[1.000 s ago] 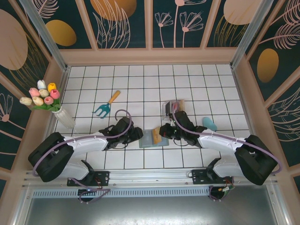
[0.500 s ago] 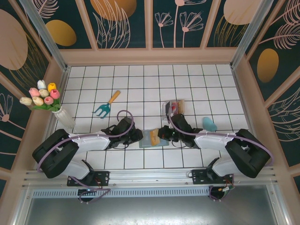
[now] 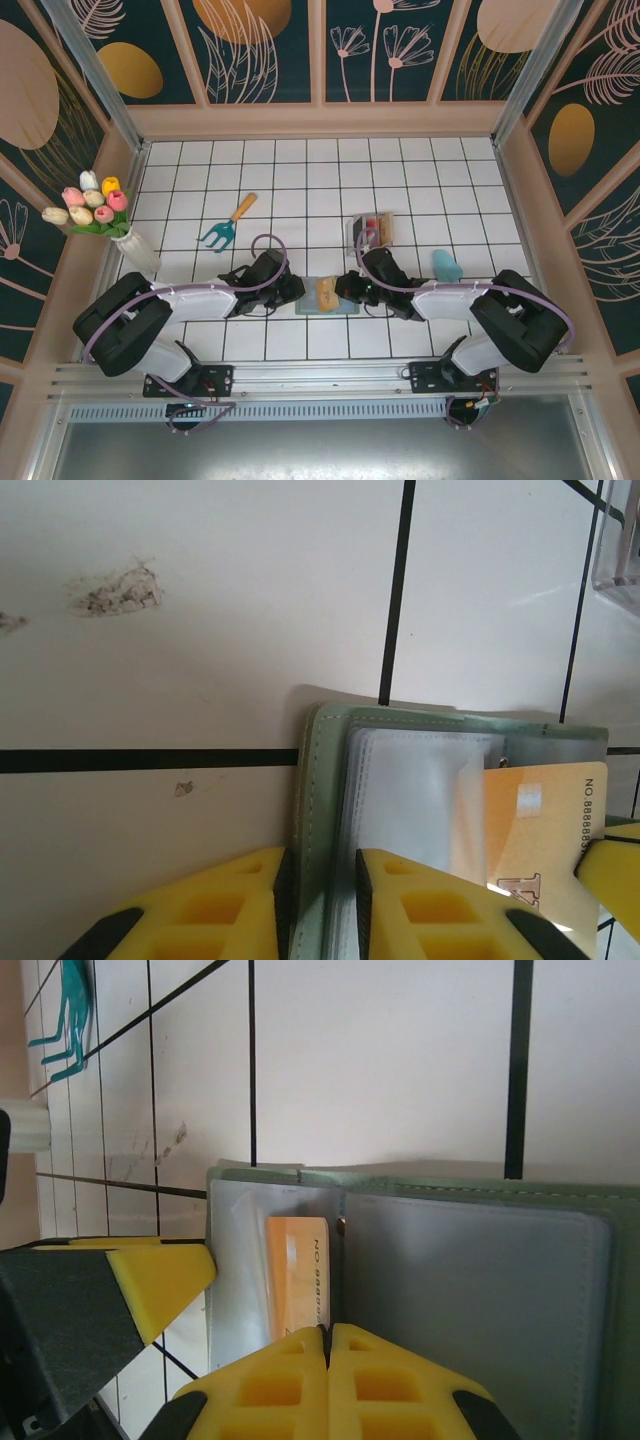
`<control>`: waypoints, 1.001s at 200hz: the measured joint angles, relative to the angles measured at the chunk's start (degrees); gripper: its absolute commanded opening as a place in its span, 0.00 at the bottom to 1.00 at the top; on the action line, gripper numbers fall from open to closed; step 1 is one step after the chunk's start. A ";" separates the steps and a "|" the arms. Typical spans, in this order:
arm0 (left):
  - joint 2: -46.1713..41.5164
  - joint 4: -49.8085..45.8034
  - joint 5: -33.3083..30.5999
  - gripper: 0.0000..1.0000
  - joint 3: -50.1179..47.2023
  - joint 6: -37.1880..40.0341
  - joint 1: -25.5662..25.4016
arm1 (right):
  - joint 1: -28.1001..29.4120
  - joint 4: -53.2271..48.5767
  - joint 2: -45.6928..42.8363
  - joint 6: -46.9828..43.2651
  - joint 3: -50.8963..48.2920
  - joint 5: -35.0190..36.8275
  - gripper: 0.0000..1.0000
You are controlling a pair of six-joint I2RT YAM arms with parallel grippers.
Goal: Put the credit cards into the card holder
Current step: Insert the credit card into the card slot.
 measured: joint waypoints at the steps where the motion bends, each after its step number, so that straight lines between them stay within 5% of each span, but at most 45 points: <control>1: 0.00 0.00 0.00 0.24 0.02 0.00 0.00 | 0.00 0.02 0.00 0.02 0.00 0.02 0.01; 108: -0.02 0.09 0.15 0.24 -0.02 -0.31 0.00 | 2.27 5.09 2.67 2.05 0.55 1.55 0.02; 200: -0.90 2.34 0.44 0.26 -2.10 -2.38 0.00 | 7.21 8.98 3.32 13.81 -0.92 8.66 0.03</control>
